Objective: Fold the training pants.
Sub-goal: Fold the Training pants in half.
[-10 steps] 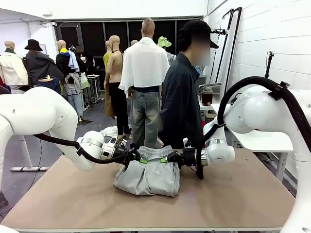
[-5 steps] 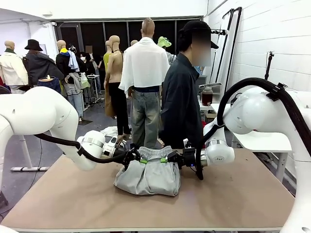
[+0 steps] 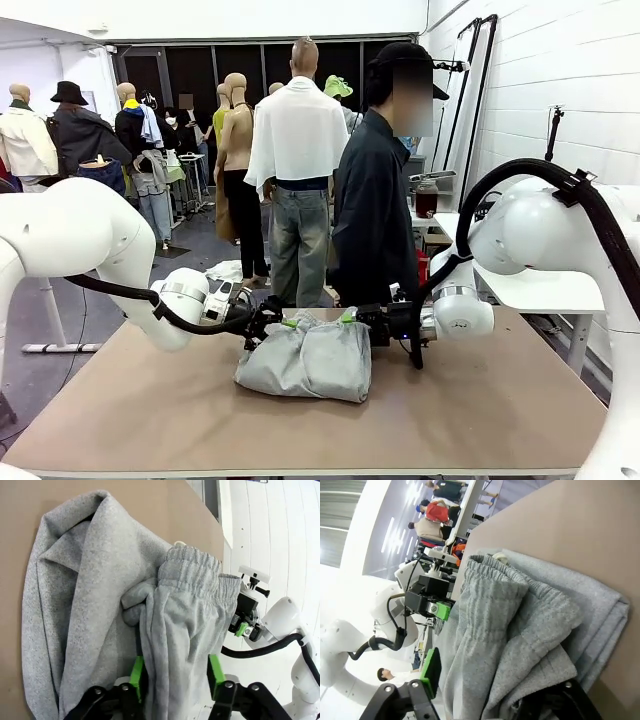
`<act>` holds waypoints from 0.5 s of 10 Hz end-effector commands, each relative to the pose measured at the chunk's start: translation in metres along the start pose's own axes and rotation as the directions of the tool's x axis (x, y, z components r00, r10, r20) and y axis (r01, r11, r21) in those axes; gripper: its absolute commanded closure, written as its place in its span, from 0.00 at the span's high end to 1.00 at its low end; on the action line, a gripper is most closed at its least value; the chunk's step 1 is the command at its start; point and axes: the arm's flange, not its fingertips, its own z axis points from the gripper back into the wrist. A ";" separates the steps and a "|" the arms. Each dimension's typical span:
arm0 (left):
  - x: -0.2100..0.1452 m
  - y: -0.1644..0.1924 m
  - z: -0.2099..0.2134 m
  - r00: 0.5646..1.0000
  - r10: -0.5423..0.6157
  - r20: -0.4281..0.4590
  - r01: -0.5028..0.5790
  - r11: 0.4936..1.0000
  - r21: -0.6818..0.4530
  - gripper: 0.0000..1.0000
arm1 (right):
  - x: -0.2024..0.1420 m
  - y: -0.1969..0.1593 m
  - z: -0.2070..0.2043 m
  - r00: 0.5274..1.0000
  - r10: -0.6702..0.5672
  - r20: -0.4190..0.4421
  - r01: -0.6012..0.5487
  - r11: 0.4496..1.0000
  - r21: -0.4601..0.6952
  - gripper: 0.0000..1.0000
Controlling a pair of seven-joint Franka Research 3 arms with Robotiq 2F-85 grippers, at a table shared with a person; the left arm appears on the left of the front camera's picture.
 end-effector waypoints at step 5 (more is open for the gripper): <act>-0.036 -0.001 0.053 0.997 0.007 0.078 -0.006 1.000 -0.017 1.00 | -0.006 0.020 0.048 0.997 -0.069 0.022 0.072 0.976 -0.204 1.00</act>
